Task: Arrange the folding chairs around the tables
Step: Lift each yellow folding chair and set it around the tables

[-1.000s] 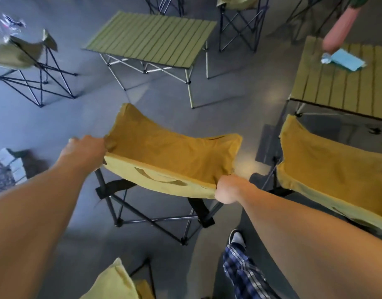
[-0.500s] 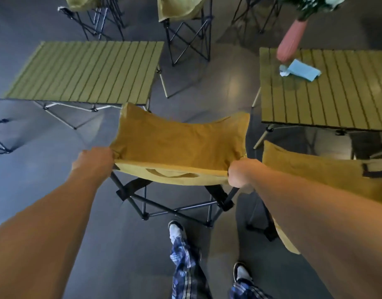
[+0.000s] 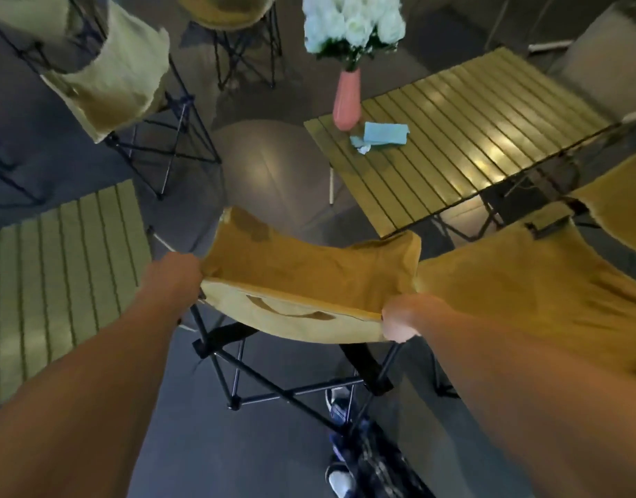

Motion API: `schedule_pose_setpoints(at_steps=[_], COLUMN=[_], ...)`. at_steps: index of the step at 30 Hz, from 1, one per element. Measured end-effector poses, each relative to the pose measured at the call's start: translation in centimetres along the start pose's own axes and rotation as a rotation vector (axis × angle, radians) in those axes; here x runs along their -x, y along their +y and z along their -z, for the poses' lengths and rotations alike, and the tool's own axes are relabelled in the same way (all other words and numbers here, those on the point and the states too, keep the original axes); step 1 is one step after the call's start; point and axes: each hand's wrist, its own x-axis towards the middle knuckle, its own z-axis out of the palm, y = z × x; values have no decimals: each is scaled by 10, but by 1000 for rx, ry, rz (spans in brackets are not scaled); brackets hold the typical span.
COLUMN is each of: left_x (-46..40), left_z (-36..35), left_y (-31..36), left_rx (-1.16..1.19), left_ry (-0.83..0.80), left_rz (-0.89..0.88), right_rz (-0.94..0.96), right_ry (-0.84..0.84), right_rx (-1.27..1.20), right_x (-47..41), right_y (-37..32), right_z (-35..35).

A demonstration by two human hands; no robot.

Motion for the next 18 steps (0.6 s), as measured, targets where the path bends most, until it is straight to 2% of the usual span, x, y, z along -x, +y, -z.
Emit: schedule_pose_setpoints(at_steps=[5,9,13,18], left_x=[-73,-147,-211,-302], left_z=[35,52,67,79], left_y=[-7,-26,-39,-57], left_rx=[-22,-159,-200,-276], left_ry=[39,90,162,206], left_rz=[-68,-133,-256,-426], right_rz=[-30,-29,-41,-201], right_ry=[-96,-178,-136,-46], right_rx=[-172,-283,-418,-658], right_x=[-34,-57,-72,-89], right_y=[-25,-58,-88,-143], right_z=[33,55,71,101])
